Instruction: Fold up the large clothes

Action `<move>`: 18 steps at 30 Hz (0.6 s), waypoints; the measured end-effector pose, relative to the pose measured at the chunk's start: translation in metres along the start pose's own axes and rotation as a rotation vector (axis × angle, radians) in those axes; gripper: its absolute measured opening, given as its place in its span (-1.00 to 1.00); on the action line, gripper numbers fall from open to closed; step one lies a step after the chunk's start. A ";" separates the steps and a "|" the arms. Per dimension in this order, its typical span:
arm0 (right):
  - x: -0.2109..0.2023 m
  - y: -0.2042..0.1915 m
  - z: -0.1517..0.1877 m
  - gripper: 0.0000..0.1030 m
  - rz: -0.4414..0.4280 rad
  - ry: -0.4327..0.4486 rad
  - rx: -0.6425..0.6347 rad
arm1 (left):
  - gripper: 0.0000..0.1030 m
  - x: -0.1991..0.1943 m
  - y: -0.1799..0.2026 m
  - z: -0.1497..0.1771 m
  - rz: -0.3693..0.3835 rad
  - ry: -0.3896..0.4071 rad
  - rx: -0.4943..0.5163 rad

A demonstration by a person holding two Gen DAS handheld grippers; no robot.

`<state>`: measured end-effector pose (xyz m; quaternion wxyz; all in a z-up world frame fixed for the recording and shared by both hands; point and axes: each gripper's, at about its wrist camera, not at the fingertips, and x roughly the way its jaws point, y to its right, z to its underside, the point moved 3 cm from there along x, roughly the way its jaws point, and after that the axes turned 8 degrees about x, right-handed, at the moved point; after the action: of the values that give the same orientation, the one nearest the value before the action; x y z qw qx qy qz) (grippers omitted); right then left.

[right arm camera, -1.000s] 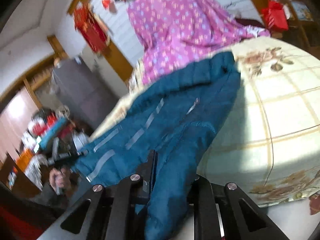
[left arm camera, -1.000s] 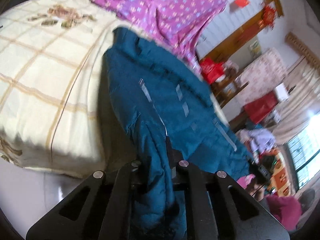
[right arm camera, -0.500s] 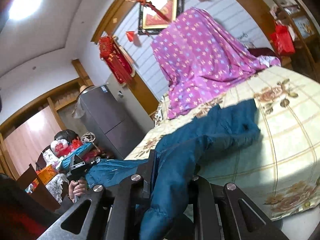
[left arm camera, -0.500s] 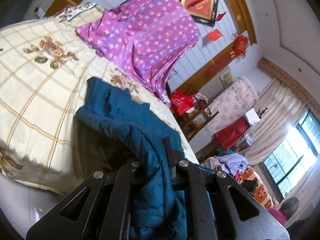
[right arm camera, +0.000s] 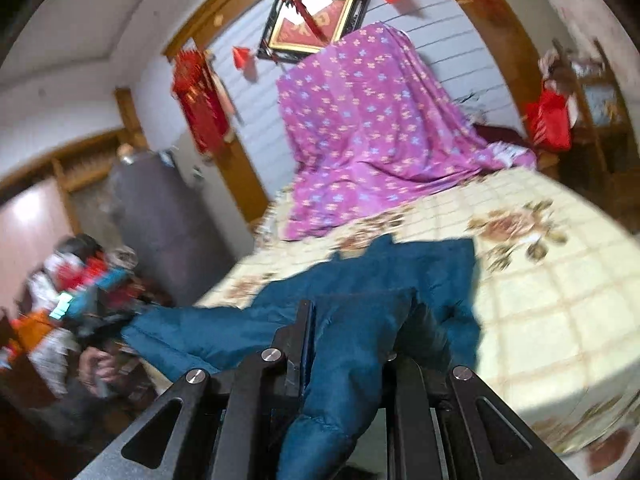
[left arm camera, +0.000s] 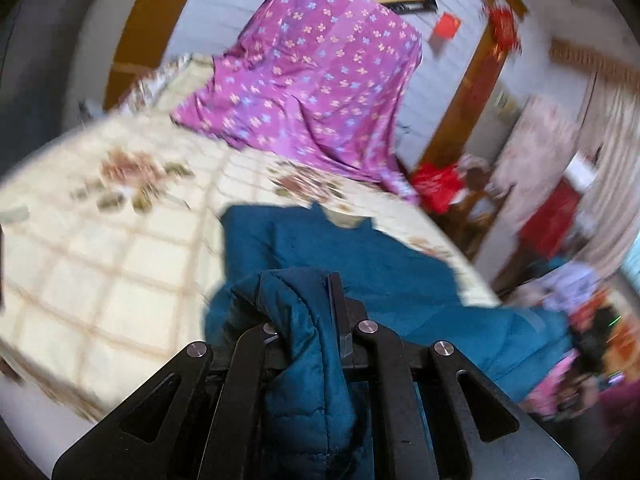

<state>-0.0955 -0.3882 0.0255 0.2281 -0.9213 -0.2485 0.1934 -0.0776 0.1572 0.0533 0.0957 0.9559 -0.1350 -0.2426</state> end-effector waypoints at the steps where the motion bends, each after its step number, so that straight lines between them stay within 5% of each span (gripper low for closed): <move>1: 0.010 0.002 -0.009 -0.74 0.013 0.008 0.000 | -0.88 0.011 0.001 -0.005 -0.026 0.006 0.025; 18: 0.197 0.062 -0.153 -0.74 0.204 0.127 0.020 | -0.88 0.212 -0.032 -0.152 -0.237 0.021 0.063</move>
<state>0.1568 -0.3780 0.0709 0.2316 -0.9500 -0.1364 0.1591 0.1826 0.1410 0.0840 0.0378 0.9701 -0.0275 -0.2380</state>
